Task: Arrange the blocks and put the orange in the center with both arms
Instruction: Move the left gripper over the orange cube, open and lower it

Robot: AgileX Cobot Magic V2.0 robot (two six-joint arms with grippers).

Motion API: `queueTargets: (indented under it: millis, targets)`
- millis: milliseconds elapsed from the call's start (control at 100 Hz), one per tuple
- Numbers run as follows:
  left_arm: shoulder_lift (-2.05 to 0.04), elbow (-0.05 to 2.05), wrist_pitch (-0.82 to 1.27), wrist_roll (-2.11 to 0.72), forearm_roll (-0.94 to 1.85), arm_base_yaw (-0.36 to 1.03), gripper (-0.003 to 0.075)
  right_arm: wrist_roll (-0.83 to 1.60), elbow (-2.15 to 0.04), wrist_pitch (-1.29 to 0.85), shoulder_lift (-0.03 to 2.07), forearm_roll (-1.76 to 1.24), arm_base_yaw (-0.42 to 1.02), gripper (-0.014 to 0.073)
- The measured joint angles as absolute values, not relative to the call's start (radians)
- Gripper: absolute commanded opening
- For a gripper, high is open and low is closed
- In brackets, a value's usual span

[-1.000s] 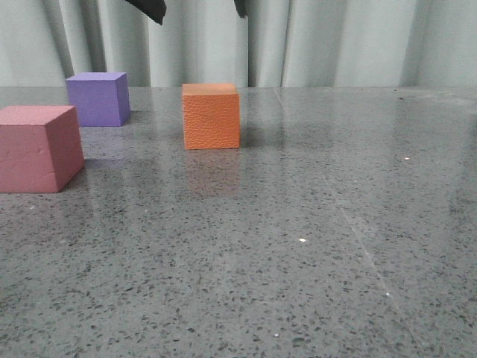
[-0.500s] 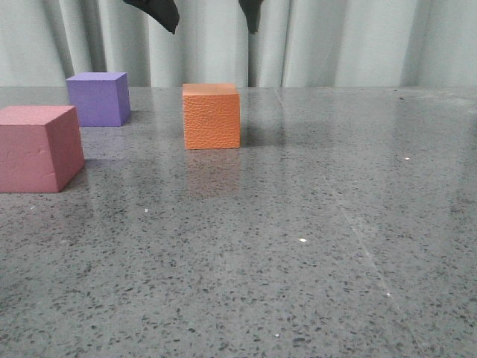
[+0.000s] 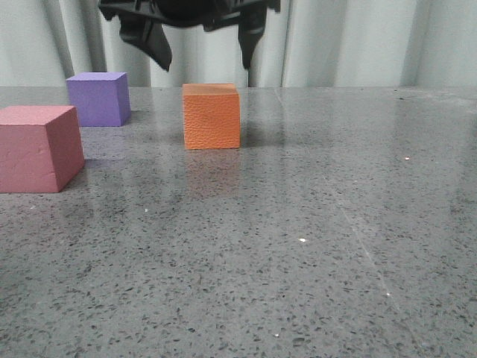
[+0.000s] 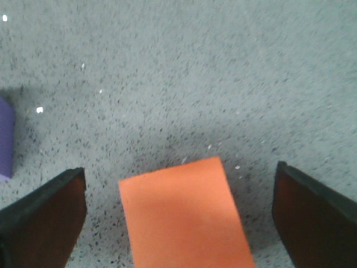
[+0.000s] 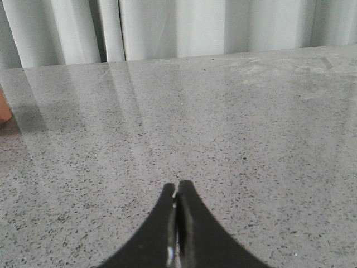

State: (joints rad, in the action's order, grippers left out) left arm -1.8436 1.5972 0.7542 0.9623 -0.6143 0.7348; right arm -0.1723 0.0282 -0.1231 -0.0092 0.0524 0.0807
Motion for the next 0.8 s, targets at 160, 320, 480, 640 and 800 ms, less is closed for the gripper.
queueTargets:
  millis: [160, 320, 480, 640, 800]
  targets:
    - [-1.871, 1.597, 0.777, 0.966, -0.611, 0.735, 0.0629, -0.172, 0.028, -0.123, -0.009, 0.052, 0.081, -0.0064]
    - [-1.889, 1.597, 0.78, 0.988, -0.601, 0.735, 0.0629, -0.172, 0.028, -0.123, -0.009, 0.052, 0.081, -0.0064]
    - [-1.913, 1.597, 0.78, 0.992, -0.58, 0.735, 0.0629, -0.172, 0.028, -0.123, -0.009, 0.052, 0.081, -0.0064]
    - [-1.928, 1.597, 0.78, 0.992, -0.564, 0.735, 0.061, -0.172, 0.028, -0.123, -0.009, 0.052, 0.081, -0.0064]
    - [-1.93, 1.597, 0.779, 0.993, -0.562, 0.735, 0.0405, -0.172, 0.028, -0.123, -0.009, 0.052, 0.081, -0.0064]
